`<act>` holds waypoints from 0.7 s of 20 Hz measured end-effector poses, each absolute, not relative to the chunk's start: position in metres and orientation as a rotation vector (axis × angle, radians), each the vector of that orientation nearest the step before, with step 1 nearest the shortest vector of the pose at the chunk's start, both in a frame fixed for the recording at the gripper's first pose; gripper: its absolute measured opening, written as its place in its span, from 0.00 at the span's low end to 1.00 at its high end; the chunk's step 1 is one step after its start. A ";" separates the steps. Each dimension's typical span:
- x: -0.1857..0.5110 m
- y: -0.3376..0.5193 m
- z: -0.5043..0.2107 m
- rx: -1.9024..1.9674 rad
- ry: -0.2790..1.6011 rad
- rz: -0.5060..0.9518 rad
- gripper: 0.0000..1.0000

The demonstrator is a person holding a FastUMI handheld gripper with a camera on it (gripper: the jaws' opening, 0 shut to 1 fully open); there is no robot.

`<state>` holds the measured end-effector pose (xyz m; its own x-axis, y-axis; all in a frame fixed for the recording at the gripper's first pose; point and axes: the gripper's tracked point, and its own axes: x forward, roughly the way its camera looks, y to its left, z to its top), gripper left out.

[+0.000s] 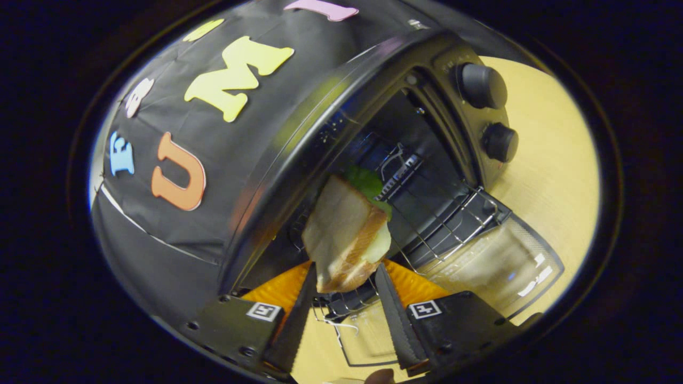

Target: Open the toaster oven, put the food inside, and close the toaster oven door.

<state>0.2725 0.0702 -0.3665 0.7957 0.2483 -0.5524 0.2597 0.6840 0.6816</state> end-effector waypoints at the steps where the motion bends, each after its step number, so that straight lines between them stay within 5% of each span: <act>1: 0.269 0.072 -0.367 0.816 0.684 -0.010 0.79; 5: 0.253 0.070 -0.358 0.727 0.706 -0.018 1.00; 14: 0.172 0.068 -0.283 0.428 0.656 0.058 1.00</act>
